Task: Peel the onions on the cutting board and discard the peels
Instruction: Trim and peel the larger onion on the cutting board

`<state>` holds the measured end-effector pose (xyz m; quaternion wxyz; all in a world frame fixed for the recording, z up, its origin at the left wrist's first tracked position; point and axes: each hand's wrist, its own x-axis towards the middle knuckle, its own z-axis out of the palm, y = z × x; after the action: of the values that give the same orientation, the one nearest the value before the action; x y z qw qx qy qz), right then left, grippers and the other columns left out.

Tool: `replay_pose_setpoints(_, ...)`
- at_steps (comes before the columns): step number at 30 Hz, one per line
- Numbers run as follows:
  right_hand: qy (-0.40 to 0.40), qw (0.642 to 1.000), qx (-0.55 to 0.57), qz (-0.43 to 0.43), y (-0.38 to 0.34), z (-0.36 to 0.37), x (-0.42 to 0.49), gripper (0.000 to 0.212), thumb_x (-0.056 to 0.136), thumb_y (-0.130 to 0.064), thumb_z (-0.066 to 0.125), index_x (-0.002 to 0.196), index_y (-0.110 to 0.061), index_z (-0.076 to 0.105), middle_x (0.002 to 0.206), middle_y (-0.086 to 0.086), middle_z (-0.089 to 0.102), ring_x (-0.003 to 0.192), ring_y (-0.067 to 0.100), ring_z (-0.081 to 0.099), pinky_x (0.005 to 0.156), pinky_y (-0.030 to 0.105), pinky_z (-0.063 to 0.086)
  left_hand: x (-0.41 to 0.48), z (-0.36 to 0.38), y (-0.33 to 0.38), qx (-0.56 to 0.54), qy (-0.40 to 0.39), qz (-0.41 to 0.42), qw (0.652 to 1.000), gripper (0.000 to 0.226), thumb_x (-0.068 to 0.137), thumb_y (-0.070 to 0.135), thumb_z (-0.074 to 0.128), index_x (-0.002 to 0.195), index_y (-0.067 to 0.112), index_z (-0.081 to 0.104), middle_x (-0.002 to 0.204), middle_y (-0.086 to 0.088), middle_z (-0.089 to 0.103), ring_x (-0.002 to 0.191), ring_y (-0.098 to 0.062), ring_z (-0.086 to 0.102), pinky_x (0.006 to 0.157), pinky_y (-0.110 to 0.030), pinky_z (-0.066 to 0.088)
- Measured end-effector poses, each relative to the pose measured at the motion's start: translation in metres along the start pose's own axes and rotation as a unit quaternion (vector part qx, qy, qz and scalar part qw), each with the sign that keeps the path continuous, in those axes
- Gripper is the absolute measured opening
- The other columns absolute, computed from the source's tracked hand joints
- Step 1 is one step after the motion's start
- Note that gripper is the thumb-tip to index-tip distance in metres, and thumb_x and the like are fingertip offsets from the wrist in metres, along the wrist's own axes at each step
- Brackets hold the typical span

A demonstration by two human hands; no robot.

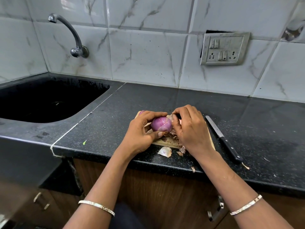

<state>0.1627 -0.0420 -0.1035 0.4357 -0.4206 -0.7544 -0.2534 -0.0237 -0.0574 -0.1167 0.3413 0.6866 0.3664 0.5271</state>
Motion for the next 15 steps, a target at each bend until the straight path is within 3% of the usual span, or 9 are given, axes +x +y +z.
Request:
replay_pose_setpoints(7, 0.002, 0.999, 0.02, 0.039, 0.0044, 0.0, -0.0012, 0.012, 0.097, -0.017, 0.055, 0.096, -0.008, 0.063, 0.09, 0.006, 0.062, 0.081, 0.024, 0.058, 0.073, 0.039, 0.05, -0.0015, -0.0006, 0.0006, -0.06, -0.016, -0.02, 0.998, 0.058, 0.079, -0.016, 0.073, 0.128, 0.013, 0.066, 0.132, -0.003, 0.065, 0.123, -0.017, 0.062, 0.107, -0.038, 0.052)
replay_pose_setpoints(15, 0.006, 0.995, 0.018, 0.098, 0.0089, -0.0058, -0.0021, 0.007, 0.093, -0.013, 0.057, 0.091, -0.009, 0.062, 0.087, 0.005, 0.062, 0.079, 0.023, 0.058, 0.071, 0.042, 0.052, -0.0027, -0.0013, 0.0015, -0.089, -0.03, -0.033, 0.995, 0.053, 0.082, -0.011, 0.074, 0.129, 0.013, 0.063, 0.133, -0.005, 0.063, 0.122, -0.016, 0.062, 0.108, -0.035, 0.051)
